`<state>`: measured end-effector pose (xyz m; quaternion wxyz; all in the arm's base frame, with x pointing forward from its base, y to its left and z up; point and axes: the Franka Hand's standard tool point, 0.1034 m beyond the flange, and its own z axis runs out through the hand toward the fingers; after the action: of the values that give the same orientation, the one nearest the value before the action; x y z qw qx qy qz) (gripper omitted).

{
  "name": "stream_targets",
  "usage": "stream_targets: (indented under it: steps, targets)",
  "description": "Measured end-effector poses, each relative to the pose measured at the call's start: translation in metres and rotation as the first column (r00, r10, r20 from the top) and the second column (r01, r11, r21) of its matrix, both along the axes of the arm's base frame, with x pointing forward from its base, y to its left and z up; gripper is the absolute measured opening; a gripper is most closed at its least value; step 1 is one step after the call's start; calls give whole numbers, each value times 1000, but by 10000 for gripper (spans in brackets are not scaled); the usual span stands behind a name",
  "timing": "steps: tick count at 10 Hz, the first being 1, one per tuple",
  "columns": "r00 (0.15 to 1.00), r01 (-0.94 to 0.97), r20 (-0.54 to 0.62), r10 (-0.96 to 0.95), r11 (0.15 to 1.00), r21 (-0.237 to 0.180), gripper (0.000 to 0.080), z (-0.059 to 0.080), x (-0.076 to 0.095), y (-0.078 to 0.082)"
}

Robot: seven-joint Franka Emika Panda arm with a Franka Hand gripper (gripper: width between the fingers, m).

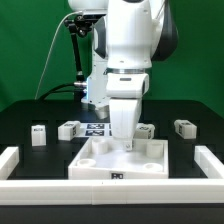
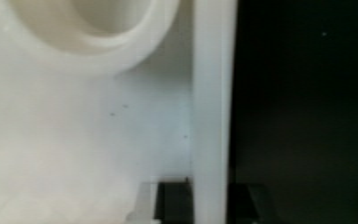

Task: Assemble one leg

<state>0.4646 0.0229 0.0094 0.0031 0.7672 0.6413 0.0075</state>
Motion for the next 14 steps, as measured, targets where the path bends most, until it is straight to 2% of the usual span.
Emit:
stream_targets:
  steps: [1, 5, 6, 7, 12, 14]
  targets:
    - [1000, -15, -1, 15, 1000, -1, 54, -1, 0, 4]
    - [999, -47, -2, 47, 999, -2, 54, -1, 1, 1]
    - [991, -134, 2, 134, 991, 0, 54, -2, 7, -7]
    - [987, -159, 9, 159, 987, 6, 54, -2, 11, -6]
    - [983, -184, 21, 183, 983, 24, 54, -2, 16, 30]
    - [984, -174, 31, 173, 984, 32, 54, -2, 23, 43]
